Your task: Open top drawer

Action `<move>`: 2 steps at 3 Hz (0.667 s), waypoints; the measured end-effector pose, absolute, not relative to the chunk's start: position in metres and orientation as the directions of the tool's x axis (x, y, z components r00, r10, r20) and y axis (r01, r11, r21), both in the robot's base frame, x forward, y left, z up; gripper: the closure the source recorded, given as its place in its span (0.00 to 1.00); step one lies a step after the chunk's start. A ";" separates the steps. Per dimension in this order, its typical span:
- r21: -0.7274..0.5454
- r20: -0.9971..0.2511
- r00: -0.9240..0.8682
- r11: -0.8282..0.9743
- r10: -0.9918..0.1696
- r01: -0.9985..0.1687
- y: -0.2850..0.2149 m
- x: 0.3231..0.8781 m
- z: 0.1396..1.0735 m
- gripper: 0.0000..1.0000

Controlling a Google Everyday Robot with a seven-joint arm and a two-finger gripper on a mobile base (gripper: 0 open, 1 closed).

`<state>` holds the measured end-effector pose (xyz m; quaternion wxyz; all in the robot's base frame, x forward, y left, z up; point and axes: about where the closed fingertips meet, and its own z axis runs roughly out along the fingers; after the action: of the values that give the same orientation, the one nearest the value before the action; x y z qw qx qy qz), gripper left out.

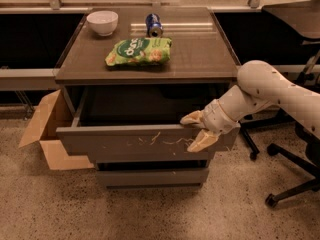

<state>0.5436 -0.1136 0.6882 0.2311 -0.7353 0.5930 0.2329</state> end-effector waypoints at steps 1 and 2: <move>-0.063 -0.621 0.188 -0.191 -0.761 -0.980 -0.118 0.539 0.694 0.80; -0.063 -0.621 0.188 -0.191 -0.761 -0.980 -0.117 0.540 0.694 0.99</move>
Offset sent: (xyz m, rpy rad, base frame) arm -0.0378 -0.0140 0.0281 0.1005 0.0361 0.0011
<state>0.5399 -0.1170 0.6944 0.2325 -0.7348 0.5922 0.2352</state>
